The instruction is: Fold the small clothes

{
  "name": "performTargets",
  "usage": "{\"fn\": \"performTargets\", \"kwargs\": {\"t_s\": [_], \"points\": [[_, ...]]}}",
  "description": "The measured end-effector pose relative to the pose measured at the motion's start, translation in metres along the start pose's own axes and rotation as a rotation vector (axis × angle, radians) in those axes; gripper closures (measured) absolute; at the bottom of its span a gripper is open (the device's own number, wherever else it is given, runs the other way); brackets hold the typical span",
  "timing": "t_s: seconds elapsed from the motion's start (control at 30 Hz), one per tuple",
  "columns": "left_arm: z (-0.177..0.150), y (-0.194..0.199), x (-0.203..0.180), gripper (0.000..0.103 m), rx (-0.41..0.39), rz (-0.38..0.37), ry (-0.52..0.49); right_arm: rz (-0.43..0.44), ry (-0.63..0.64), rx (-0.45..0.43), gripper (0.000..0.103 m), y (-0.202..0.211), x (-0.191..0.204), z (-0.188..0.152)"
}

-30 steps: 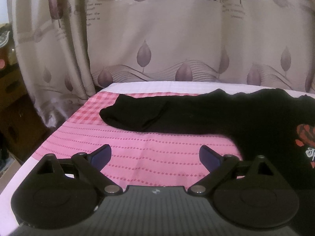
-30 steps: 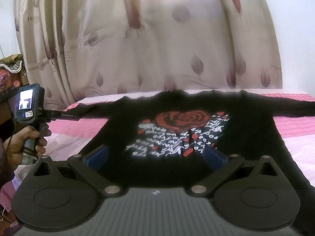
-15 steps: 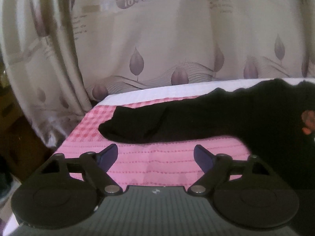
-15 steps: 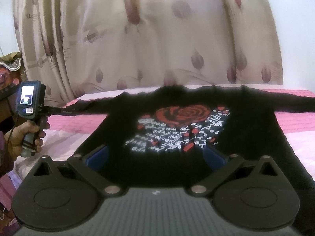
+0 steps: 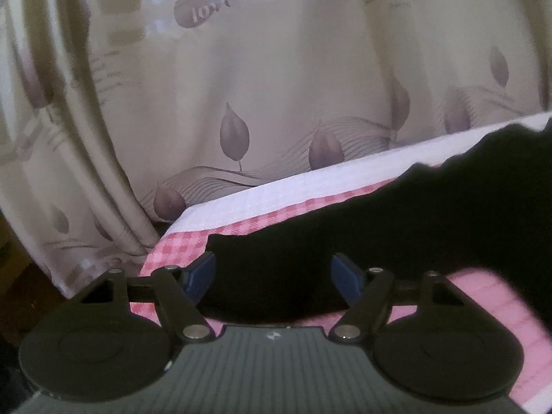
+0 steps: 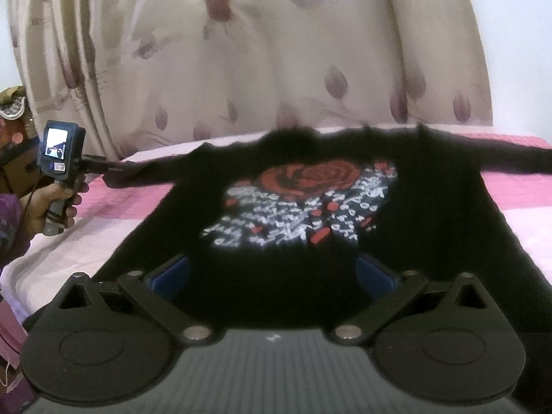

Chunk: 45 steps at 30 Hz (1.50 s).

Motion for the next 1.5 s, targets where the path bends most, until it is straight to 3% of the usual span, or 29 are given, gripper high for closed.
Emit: {"fn": "performTargets", "kwargs": {"t_s": [0.17, 0.27, 0.33, 0.37, 0.4, 0.47, 0.63, 0.7, 0.87, 0.93, 1.03, 1.07, 1.1, 1.17, 1.2, 1.27, 1.37, 1.5], "points": [[0.001, -0.034, -0.001, 0.028, 0.039, 0.038, -0.084, 0.006, -0.022, 0.035, 0.0, -0.012, -0.004, -0.002], [0.0, -0.046, -0.003, 0.03, 0.054, 0.013, -0.128, 0.0, -0.017, 0.046, 0.0, -0.016, -0.004, -0.002], [0.001, -0.05, -0.004, 0.044, 0.055, -0.018, -0.149, -0.001, -0.02, 0.052, 0.0, -0.019, -0.004, -0.002], [0.002, -0.052, -0.003, 0.063, 0.068, -0.054, -0.151, -0.002, -0.021, 0.055, 0.0, -0.02, -0.003, -0.002], [0.003, -0.054, -0.002, 0.087, 0.084, -0.082, -0.134, -0.004, -0.022, 0.058, 0.0, -0.021, -0.003, -0.002], [0.004, -0.057, 0.005, 0.091, 0.103, -0.078, -0.074, -0.007, -0.021, 0.063, 0.0, -0.023, -0.002, -0.002], [0.004, -0.054, 0.062, 0.092, 0.094, -0.052, 0.191, -0.015, -0.004, 0.059, 0.0, -0.02, 0.001, 0.001], [0.003, -0.049, 0.093, 0.092, 0.079, 0.002, 0.292, -0.016, -0.006, 0.054, 0.0, -0.018, 0.001, 0.003], [-0.007, -0.059, 0.162, 0.092, 0.143, 0.14, 0.414, -0.008, -0.018, 0.055, 0.0, -0.019, 0.002, 0.004], [-0.017, -0.065, 0.181, 0.091, 0.188, 0.16, 0.456, -0.002, -0.02, 0.062, 0.0, -0.021, 0.004, 0.003], [-0.031, -0.074, 0.192, 0.084, 0.247, 0.213, 0.463, 0.003, -0.01, 0.063, 0.0, -0.02, 0.008, 0.002], [-0.036, -0.076, 0.192, 0.058, 0.268, 0.228, 0.466, 0.003, -0.006, 0.059, 0.0, -0.018, 0.009, 0.003], [-0.042, -0.076, 0.195, 0.026, 0.295, 0.252, 0.476, 0.005, -0.005, 0.053, 0.0, -0.016, 0.009, 0.003], [-0.048, -0.061, 0.198, 0.004, 0.243, 0.341, 0.508, 0.013, -0.01, 0.039, 0.0, -0.01, 0.004, 0.006], [-0.049, -0.047, 0.199, 0.0, 0.194, 0.365, 0.52, 0.016, -0.018, 0.029, 0.0, -0.006, 0.0, 0.008], [-0.042, -0.027, 0.195, 0.0, 0.134, 0.344, 0.528, 0.024, -0.061, -0.001, 0.0, 0.004, -0.017, 0.013], [-0.026, 0.004, 0.17, 0.0, 0.079, 0.198, 0.516, 0.049, -0.202, -0.067, 0.0, 0.025, -0.067, 0.023], [-0.009, 0.043, 0.096, 0.0, 0.043, -0.013, 0.434, 0.047, -0.44, -0.158, 0.0, 0.049, -0.161, 0.031]]}}
Point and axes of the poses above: each gripper's, at about its wrist camera, not at the fingertips, and y roughly against the way its jaws point, x to its left, z to its top, the point moved 4 cm from there along -y, roughly the way its jaws point, and after that the axes turned 13 degrees about x, right-handed, at the moved point
